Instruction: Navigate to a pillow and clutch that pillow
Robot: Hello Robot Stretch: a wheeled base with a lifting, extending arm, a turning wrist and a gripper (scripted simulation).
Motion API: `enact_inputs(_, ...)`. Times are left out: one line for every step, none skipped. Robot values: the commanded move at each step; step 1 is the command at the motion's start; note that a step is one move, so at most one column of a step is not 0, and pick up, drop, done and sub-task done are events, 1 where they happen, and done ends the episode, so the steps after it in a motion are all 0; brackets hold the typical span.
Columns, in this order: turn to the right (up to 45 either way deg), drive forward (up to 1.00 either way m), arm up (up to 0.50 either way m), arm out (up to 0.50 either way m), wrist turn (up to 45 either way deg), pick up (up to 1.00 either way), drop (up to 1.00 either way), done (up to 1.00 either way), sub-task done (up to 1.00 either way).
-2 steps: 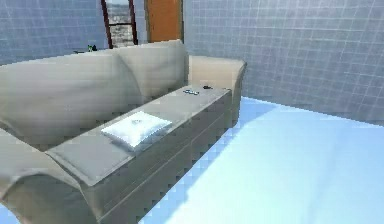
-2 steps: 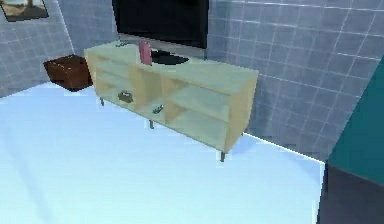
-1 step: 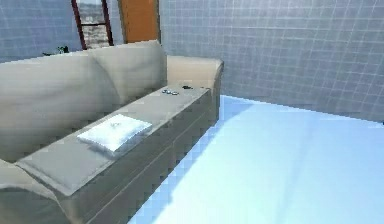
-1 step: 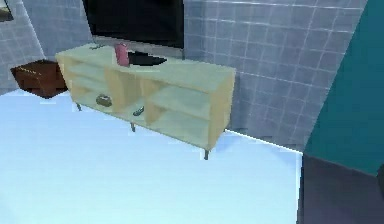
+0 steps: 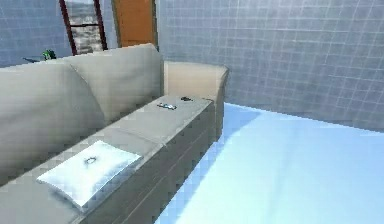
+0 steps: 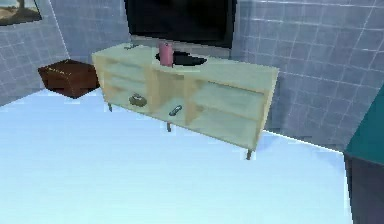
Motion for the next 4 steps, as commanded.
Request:
enact_inputs(-45.0,0.0,0.0,0.0,0.0,0.0,0.0,0.0,0.0)
enact_inputs(-45.0,0.0,0.0,0.0,0.0,0.0,0.0,0.0,0.0)
enact_inputs(-27.0,0.0,0.0,0.0,0.0,0.0,0.0,0.0,0.0)
enact_inputs(0.0,0.0,0.5,0.0,0.0,0.0,0.0,0.0,0.0)
